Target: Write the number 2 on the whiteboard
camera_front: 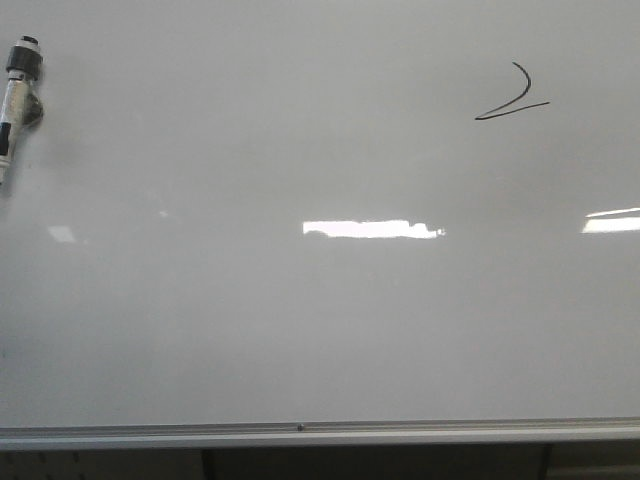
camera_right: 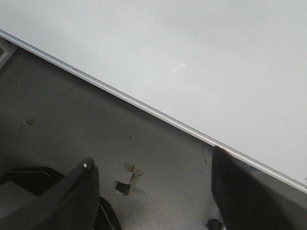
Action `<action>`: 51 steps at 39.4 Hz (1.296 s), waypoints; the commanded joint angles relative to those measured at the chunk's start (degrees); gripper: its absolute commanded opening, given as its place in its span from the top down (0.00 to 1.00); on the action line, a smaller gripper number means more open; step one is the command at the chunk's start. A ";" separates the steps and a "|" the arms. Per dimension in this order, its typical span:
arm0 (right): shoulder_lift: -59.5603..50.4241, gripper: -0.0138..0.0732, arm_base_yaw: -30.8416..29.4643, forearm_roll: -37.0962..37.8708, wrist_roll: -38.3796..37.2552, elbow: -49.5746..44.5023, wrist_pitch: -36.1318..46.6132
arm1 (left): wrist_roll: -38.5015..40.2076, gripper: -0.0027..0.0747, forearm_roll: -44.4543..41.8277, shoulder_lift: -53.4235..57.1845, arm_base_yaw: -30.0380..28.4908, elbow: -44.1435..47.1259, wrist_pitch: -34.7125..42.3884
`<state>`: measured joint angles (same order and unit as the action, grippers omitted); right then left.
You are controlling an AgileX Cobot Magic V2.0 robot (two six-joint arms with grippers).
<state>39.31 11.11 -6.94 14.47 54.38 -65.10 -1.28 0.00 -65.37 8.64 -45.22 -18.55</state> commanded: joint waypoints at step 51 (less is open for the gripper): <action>-9.06 0.64 -0.35 3.80 -7.17 -5.79 7.91 | 7.68 0.53 -5.21 31.07 2.55 -4.46 -32.14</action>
<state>30.05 11.11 -3.29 7.32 47.21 -61.19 5.76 -4.72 -34.19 10.72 -48.24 -54.05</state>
